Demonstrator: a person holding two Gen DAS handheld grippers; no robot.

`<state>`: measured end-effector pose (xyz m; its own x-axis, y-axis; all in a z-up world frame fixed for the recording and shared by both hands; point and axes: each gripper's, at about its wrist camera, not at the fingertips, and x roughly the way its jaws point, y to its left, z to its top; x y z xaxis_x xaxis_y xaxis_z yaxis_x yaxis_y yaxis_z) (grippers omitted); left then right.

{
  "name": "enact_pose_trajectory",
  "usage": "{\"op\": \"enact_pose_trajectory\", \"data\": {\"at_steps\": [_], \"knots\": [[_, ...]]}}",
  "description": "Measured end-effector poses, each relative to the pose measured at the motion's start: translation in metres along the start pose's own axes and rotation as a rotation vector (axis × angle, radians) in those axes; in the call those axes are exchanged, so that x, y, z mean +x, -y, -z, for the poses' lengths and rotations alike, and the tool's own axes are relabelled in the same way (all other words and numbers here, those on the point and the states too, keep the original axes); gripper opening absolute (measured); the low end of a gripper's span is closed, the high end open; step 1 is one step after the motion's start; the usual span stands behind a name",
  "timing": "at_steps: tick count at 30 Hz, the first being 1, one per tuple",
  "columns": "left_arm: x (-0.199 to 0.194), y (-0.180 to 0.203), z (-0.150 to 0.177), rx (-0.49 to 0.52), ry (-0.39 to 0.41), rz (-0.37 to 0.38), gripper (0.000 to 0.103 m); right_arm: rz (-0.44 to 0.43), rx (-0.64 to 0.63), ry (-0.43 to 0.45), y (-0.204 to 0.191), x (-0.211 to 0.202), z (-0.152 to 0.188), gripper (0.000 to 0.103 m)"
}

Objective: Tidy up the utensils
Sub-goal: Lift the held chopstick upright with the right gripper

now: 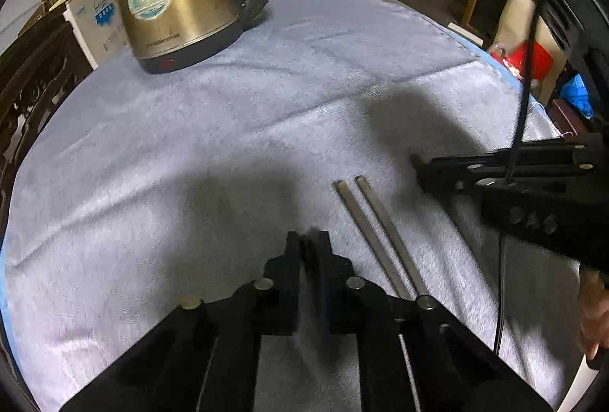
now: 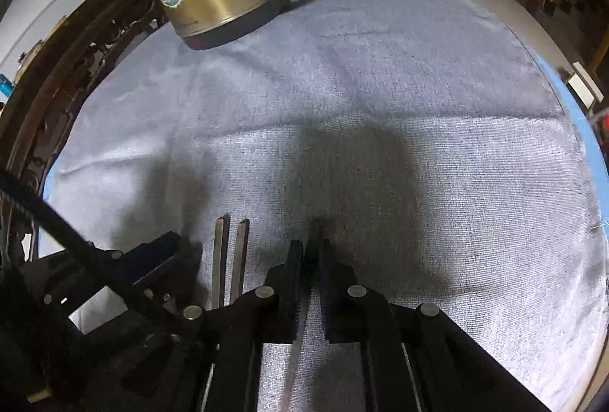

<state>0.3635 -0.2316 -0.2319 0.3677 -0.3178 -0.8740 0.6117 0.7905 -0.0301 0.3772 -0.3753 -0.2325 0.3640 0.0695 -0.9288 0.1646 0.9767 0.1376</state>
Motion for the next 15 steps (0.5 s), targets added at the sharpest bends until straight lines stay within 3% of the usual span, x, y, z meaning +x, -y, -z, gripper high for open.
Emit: {"op": "enact_pose_trajectory", "data": {"at_steps": [3, 8, 12, 15], "knots": [[-0.012, -0.012, 0.012, -0.028, 0.026, -0.007, 0.007, -0.032, 0.027, 0.028, 0.010, -0.007, 0.011, 0.007], [-0.050, -0.030, 0.027, -0.074, 0.104, -0.017, 0.007, -0.153, 0.085, 0.152, 0.029, -0.043, 0.042, 0.007], [-0.097, -0.037, 0.038, -0.099, 0.210, -0.038, 0.006, -0.286, 0.077, 0.370, 0.034, -0.100, 0.075, 0.007], [-0.131, -0.038, 0.047, -0.119, 0.286, -0.042, 0.006, -0.322, 0.026, 0.512, 0.021, -0.144, 0.099, 0.007]]}}
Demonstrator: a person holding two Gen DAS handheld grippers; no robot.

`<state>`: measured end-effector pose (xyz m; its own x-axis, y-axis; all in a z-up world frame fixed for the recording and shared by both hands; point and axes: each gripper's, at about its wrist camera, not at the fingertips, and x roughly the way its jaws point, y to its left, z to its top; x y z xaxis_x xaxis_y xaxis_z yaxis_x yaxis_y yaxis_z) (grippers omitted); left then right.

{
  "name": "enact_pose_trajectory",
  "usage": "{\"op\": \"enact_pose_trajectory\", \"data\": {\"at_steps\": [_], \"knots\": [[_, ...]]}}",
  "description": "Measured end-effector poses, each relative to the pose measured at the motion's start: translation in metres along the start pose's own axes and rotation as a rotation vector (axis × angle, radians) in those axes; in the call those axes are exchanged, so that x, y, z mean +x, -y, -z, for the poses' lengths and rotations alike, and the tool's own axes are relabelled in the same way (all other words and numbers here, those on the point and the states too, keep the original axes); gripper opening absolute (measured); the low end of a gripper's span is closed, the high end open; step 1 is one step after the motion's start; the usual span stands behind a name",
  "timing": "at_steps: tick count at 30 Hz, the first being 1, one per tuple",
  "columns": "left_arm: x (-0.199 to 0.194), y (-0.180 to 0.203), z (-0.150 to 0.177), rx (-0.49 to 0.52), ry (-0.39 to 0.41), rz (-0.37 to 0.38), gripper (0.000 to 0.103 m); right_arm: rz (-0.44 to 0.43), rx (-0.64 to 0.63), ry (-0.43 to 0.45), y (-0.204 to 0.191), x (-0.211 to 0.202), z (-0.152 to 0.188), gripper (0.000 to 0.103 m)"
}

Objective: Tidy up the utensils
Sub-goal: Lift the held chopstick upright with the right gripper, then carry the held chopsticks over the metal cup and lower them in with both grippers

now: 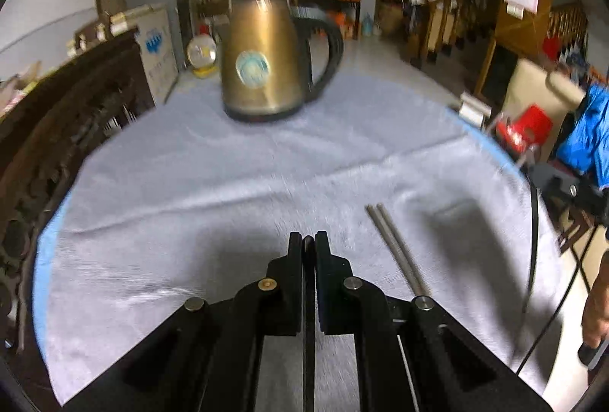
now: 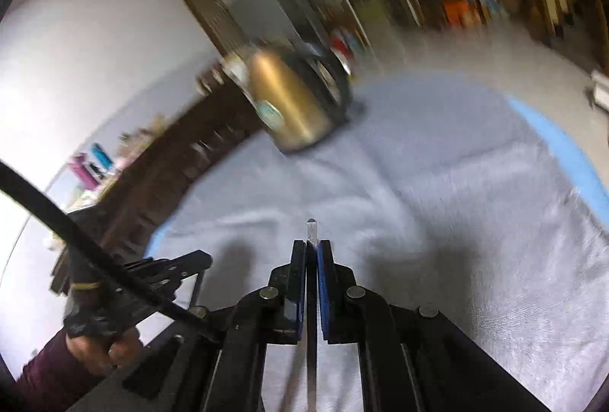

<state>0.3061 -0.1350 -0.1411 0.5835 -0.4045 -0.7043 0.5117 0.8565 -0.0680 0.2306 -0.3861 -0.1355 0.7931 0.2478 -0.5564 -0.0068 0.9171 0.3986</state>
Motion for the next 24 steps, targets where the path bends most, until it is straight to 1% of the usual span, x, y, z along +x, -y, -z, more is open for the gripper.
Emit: {"op": "enact_pose_trajectory", "data": {"at_steps": [2, 3, 4, 6, 8, 12, 15, 18, 23, 24], "knots": [[-0.028, -0.002, 0.001, -0.009, 0.055, -0.020, 0.006, -0.007, -0.039, 0.059, -0.018, -0.020, 0.004, 0.007], [-0.046, -0.004, 0.004, -0.017, 0.094, -0.034, 0.006, 0.002, -0.070, 0.101, -0.030, -0.034, 0.008, 0.007], [-0.056, -0.006, 0.006, -0.022, 0.116, -0.043, 0.006, 0.011, -0.102, 0.144, -0.042, -0.049, 0.014, 0.007], [-0.084, -0.012, 0.013, -0.055, 0.178, -0.066, 0.006, 0.032, -0.147, 0.206, -0.059, -0.070, 0.023, 0.007], [-0.101, -0.020, 0.019, -0.095, 0.212, -0.091, 0.006, 0.060, -0.182, 0.269, -0.074, -0.095, 0.037, 0.006], [-0.134, -0.050, 0.031, -0.216, 0.266, -0.127, 0.005, 0.107, -0.201, 0.347, -0.093, -0.132, 0.056, 0.006], [-0.151, -0.063, 0.038, -0.270, 0.299, -0.144, 0.005, 0.125, -0.208, 0.382, -0.105, -0.155, 0.068, 0.006], [-0.180, -0.070, 0.048, -0.308, 0.351, -0.148, 0.005, 0.130, -0.206, 0.405, -0.116, -0.174, 0.076, 0.006], [-0.222, -0.065, 0.066, -0.319, 0.430, -0.149, 0.005, 0.125, -0.205, 0.443, -0.132, -0.198, 0.087, 0.006], [-0.232, -0.064, 0.070, -0.321, 0.446, -0.141, 0.005, 0.123, -0.205, 0.450, -0.130, -0.210, 0.090, 0.006]]}}
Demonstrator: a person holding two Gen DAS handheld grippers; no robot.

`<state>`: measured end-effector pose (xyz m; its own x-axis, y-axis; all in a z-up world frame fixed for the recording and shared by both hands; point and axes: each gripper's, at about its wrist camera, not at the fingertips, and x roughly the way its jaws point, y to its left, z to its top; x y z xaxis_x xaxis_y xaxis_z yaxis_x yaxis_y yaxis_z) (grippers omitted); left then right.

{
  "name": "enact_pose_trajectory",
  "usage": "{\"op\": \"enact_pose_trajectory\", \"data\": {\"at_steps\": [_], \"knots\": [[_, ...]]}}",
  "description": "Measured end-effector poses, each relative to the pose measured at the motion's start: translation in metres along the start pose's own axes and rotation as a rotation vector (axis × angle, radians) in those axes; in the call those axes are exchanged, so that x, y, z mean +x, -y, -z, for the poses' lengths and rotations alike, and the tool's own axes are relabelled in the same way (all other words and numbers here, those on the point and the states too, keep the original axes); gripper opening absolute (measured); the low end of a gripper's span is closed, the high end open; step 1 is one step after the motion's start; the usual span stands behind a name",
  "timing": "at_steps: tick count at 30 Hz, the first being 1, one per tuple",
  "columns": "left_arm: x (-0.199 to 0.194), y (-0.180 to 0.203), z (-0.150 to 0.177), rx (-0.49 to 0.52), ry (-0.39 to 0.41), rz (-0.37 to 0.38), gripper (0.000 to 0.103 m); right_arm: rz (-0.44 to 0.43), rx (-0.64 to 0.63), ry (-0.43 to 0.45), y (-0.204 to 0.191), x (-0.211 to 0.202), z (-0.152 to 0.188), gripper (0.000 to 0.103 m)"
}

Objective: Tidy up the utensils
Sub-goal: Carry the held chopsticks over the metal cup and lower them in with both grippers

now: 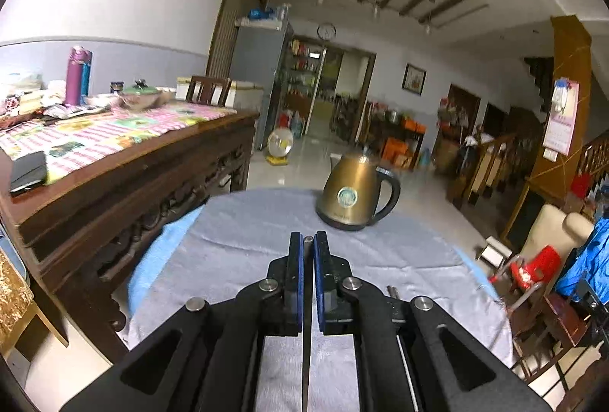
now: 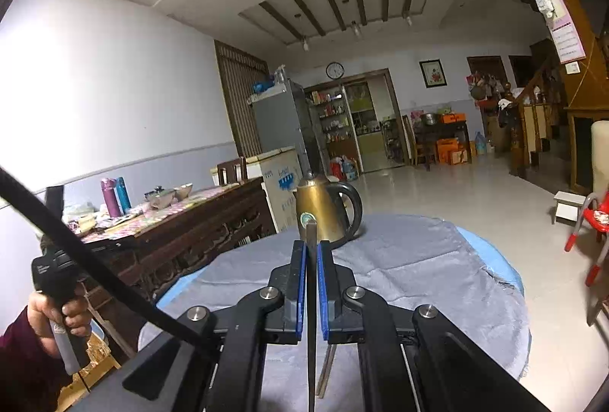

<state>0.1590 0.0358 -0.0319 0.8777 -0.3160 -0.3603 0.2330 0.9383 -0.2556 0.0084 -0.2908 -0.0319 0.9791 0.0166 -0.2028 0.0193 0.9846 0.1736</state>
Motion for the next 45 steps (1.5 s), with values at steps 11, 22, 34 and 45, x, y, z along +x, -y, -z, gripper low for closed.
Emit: {"op": "enact_pose_trajectory", "data": {"at_steps": [11, 22, 34, 45], "knots": [[-0.081, 0.014, -0.002, -0.016, 0.081, 0.107, 0.005, -0.020, -0.030, 0.109, -0.027, -0.054, -0.014, 0.006], [-0.116, 0.035, -0.010, -0.030, 0.125, 0.207, 0.005, -0.068, 0.015, 0.211, -0.039, -0.087, -0.027, 0.006], [-0.115, 0.061, -0.011, -0.057, 0.160, 0.283, 0.005, -0.103, 0.020, 0.161, -0.054, -0.074, -0.010, 0.006], [-0.094, 0.085, 0.017, -0.011, 0.123, 0.239, 0.005, -0.092, 0.010, 0.114, -0.054, -0.060, 0.005, 0.007]]}}
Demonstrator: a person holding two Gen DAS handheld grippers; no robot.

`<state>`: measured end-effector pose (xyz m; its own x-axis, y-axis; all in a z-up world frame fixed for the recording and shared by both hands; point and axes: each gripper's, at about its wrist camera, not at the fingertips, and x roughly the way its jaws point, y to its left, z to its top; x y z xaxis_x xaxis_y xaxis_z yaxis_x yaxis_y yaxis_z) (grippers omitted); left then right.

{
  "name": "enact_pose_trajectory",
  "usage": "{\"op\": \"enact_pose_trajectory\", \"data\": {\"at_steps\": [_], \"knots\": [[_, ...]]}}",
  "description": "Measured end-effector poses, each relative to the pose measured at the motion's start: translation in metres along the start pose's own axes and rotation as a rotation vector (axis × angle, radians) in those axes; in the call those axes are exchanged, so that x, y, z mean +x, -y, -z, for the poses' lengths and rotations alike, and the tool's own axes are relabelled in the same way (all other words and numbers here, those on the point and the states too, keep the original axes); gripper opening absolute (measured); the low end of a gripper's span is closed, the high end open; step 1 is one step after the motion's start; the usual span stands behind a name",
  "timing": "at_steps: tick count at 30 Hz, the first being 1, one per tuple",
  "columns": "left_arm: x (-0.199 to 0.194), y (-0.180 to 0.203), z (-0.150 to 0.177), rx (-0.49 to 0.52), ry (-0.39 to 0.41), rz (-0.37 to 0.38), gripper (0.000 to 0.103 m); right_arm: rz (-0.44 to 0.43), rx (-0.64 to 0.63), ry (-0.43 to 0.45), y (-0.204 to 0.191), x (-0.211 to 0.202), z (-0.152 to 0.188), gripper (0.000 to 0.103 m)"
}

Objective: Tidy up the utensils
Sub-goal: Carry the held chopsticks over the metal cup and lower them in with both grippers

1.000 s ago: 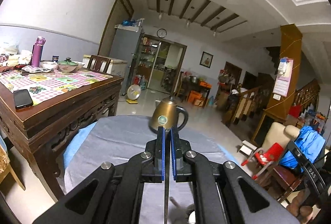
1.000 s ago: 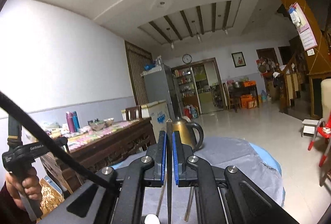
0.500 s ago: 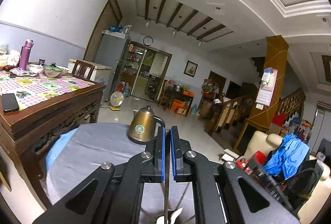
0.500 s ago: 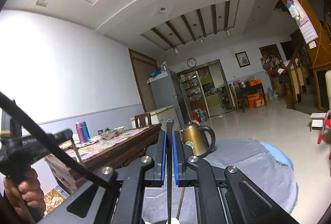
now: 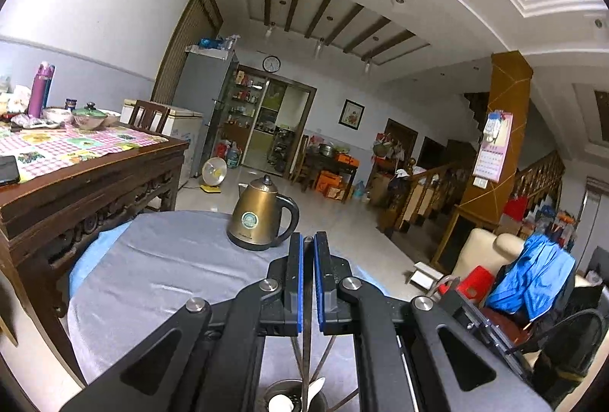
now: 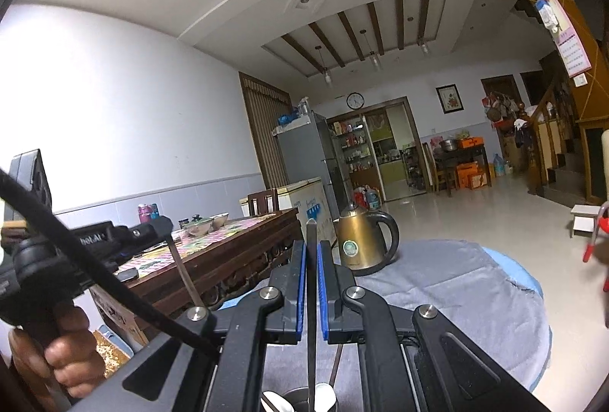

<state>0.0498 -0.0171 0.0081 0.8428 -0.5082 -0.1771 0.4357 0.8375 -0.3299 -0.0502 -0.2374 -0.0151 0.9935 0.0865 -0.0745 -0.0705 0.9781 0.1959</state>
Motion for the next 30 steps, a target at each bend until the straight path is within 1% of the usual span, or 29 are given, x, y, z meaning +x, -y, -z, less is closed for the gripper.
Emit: {"op": "enact_pose_trajectory", "data": {"at_steps": [6, 22, 30], "knots": [[-0.003, 0.005, 0.006, 0.033, 0.000, -0.021, 0.005, 0.004, 0.011, -0.012, 0.000, -0.002, 0.002, 0.007], [0.000, 0.009, 0.018, 0.051, -0.068, -0.054, 0.005, -0.009, 0.022, -0.078, 0.000, 0.007, 0.013, 0.007], [-0.004, 0.015, 0.020, 0.089, -0.079, -0.104, 0.006, -0.020, 0.035, -0.090, -0.001, 0.006, 0.012, 0.007]]}}
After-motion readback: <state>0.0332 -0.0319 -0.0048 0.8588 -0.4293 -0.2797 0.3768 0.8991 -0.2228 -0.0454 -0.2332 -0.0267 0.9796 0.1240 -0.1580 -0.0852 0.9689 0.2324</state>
